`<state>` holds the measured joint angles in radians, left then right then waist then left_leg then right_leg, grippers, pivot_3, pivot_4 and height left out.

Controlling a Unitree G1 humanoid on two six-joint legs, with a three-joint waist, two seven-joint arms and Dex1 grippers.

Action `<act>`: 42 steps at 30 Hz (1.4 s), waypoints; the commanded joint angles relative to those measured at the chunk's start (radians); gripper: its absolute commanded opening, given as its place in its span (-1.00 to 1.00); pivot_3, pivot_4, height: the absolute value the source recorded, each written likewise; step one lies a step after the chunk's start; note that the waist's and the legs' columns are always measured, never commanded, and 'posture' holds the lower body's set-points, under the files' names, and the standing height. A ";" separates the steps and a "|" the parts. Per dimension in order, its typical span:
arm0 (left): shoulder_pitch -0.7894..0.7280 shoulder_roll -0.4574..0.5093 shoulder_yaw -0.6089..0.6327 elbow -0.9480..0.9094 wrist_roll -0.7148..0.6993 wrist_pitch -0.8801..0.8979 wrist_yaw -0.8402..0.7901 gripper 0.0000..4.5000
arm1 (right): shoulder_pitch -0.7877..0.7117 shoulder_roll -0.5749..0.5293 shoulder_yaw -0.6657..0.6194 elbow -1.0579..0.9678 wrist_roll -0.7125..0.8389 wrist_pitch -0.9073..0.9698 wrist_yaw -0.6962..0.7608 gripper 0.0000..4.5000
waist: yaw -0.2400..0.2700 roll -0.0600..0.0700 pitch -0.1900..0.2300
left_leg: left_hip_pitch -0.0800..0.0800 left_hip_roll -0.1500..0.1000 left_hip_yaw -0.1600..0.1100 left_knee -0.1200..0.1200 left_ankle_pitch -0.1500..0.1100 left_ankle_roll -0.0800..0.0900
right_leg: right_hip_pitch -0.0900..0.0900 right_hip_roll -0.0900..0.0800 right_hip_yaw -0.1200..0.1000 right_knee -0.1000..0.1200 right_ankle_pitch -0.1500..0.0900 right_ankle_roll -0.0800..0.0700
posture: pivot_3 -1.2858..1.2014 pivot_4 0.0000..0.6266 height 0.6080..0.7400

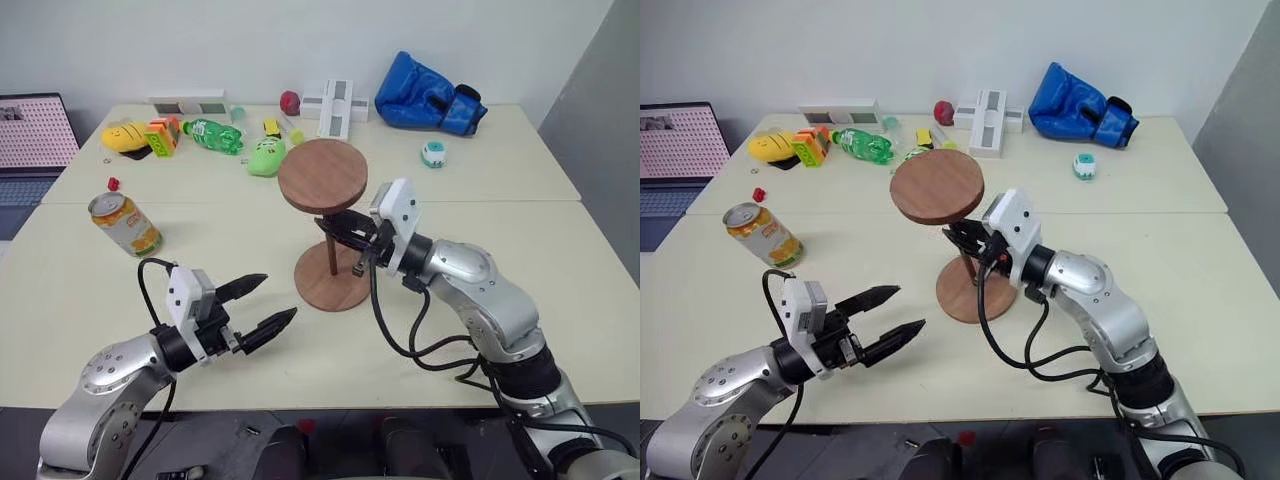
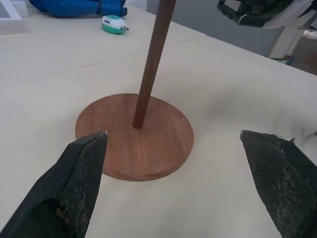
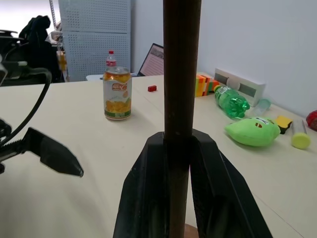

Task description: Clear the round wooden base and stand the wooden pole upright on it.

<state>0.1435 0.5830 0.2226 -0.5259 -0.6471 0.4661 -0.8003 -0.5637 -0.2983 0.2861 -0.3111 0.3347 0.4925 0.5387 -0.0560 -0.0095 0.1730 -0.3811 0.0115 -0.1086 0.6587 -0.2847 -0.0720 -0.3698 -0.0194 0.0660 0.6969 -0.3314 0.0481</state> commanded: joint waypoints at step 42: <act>-0.278 0.213 0.035 0.302 0.005 0.059 -0.100 1.00 | 0.192 -0.286 -0.149 -0.153 0.033 0.286 0.156 0.98 | 0.004 -0.003 -0.003 | -0.006 -0.001 -0.001 -0.002 0.000 0.000 | -0.004 0.000 -0.002 -0.004 0.000 0.000 | 0.03 -0.52 1.00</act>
<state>-0.0822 0.7288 0.2193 -0.2803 -0.6568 0.5082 -0.8638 -0.3844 -0.5357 0.2118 -0.4105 0.3394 0.7741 0.6559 -0.0518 -0.0130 0.1699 -0.3872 0.0107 -0.1106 0.6564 -0.2848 -0.0721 -0.3739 -0.0188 0.0630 0.6939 -0.3315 0.0480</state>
